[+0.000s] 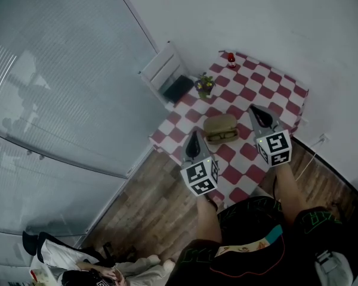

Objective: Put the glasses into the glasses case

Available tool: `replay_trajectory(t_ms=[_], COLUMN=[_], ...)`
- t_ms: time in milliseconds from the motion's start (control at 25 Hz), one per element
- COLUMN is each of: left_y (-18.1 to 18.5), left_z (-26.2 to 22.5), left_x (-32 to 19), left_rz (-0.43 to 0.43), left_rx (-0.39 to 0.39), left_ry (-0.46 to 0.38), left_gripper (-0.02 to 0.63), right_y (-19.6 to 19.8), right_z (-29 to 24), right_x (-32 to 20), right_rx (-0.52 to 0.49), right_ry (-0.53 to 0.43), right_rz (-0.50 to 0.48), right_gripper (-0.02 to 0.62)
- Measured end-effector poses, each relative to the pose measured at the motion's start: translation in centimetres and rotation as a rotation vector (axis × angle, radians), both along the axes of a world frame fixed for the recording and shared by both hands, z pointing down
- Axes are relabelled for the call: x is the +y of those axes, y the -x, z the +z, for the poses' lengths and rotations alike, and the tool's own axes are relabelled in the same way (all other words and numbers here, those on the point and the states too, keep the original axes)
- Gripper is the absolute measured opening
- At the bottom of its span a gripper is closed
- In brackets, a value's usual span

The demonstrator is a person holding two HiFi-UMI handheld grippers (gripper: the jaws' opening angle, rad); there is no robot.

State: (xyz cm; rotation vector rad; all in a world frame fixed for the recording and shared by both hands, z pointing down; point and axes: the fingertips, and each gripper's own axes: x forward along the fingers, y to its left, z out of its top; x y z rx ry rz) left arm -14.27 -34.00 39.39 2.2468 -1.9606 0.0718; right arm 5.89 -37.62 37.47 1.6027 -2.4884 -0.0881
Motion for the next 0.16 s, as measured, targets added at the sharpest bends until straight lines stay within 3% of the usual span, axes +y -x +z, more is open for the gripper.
replay_trajectory(t_ms=[160], left_y=[0.77], left_z=[0.24], left_x=[-0.14], left_rz=[-0.007], left_rx=[0.002], left_ry=[0.002], left_gripper=[0.011], right_y=[0.54], right_z=[-0.01], right_x=[-0.27], right_rx=[0.000], right_ry=[-0.001], right_rz=[-0.008], right_gripper=[0.003])
